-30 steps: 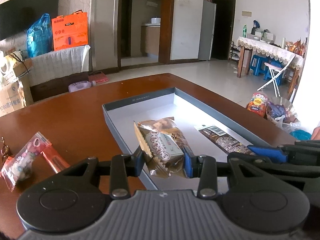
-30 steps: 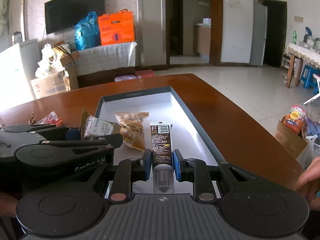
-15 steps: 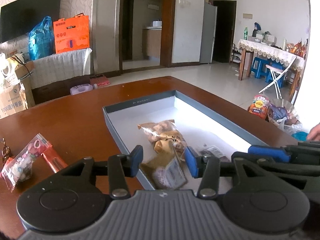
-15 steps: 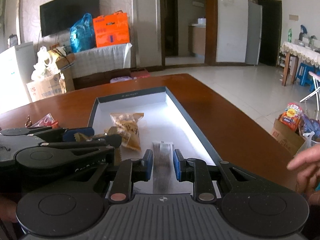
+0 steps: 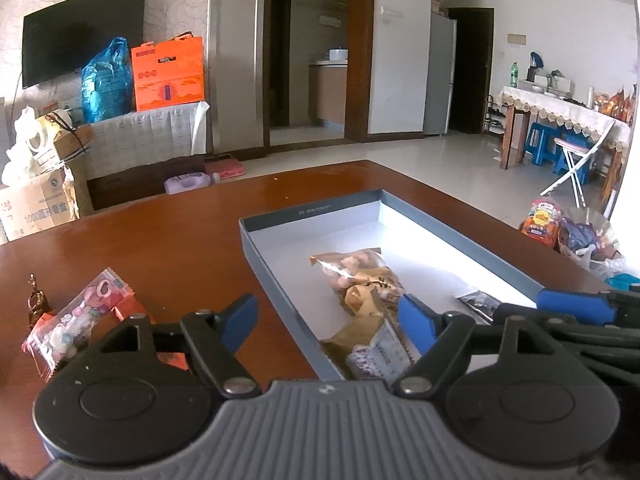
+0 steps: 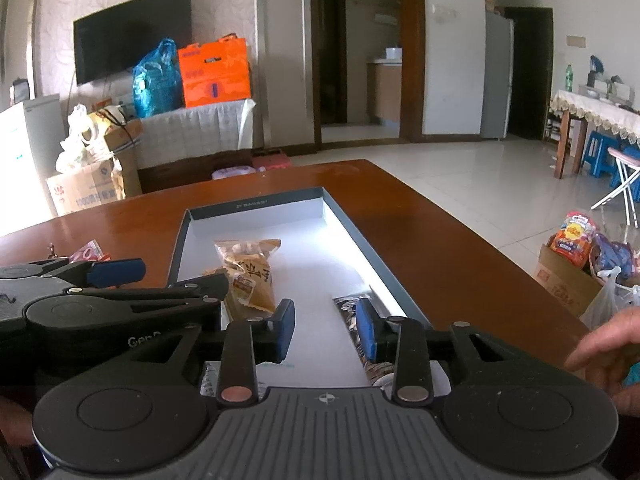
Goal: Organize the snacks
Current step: 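Open the left gripper releasing the tube while the right gripper releases the pastry packet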
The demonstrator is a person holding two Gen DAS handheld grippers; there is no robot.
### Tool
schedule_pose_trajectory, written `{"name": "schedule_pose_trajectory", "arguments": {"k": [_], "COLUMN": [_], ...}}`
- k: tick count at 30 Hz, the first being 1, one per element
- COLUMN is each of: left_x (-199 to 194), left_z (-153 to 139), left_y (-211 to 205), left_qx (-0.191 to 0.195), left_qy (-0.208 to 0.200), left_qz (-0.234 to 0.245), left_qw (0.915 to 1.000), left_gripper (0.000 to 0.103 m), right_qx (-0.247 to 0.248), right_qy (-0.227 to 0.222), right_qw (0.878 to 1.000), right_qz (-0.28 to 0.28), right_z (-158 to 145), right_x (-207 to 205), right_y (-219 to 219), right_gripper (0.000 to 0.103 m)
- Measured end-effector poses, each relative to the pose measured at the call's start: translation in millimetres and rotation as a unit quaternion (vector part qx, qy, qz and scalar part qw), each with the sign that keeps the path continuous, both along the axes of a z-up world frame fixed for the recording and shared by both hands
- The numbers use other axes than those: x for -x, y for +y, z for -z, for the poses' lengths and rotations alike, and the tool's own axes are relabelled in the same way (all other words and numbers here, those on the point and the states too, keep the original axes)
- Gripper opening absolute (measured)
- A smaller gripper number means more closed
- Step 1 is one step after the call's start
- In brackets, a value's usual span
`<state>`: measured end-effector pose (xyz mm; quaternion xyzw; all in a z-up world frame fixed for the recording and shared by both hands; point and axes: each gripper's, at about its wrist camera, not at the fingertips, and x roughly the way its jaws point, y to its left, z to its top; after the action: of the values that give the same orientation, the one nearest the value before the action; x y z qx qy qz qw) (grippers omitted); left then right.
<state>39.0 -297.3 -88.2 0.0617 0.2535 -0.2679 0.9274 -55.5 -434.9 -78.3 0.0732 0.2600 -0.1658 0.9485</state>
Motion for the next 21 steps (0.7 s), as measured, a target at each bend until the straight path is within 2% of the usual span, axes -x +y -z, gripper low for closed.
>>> {"name": "schedule_pose_trajectory", "arguments": {"k": [11, 19, 21], "left_x": [0.2, -2.8, -3.4], "left_z": [-3.5, -6.8, -7.1], "left_y": [3.0, 12.2, 14.6], "left_qx": [0.007, 0.013, 0.013], "left_qy": [-0.002, 0.002, 0.003], "left_qz": [-0.004, -0.014, -0.019], "left_qw": [1.0, 0.9998, 0.9997], "left_gripper": [0.081, 0.081, 0.084], "right_qx": [0.006, 0.015, 0.017], "right_qy": [-0.011, -0.02, -0.021], "right_qw": [1.0, 1.0, 1.0], "right_qz": [0.001, -0.003, -0.004], "right_z": [-3.5, -6.4, -7.6], "right_x": [2.7, 4.7, 4.9], "right_y": [2.1, 8.5, 10.5], "right_gripper": [0.042, 0.054, 0.056]}}
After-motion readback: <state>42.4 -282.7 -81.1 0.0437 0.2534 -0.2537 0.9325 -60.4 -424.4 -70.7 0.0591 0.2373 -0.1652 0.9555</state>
